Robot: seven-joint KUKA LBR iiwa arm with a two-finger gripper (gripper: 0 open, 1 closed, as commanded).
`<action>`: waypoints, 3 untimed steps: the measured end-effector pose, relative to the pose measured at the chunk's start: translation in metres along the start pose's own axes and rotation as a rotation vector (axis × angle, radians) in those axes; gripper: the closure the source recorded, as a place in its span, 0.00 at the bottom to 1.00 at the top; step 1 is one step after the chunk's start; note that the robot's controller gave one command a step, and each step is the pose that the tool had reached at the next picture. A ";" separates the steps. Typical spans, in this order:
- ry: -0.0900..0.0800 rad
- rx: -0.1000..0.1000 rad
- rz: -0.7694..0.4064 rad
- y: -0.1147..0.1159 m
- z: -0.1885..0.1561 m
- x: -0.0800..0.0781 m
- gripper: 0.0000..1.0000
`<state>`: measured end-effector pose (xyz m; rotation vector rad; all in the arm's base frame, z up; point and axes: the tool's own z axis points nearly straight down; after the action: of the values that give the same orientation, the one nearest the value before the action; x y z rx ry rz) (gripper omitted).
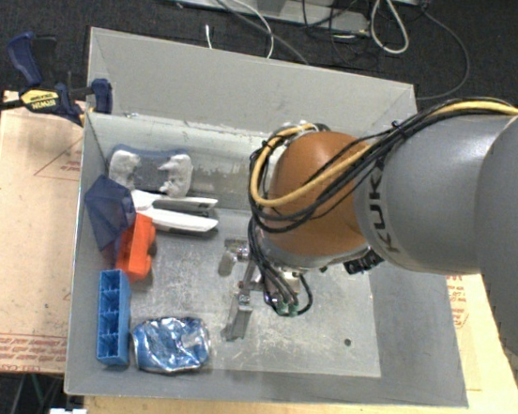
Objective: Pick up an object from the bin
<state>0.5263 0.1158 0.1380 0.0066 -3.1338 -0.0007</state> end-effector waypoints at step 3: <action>-0.017 -0.002 -0.115 0.086 0.021 0.029 0.00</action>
Offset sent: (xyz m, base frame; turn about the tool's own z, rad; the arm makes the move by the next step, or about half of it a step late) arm -0.0305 0.0691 -0.0680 -0.1292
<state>0.4970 0.2020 0.1173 0.1872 -3.1457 -0.0040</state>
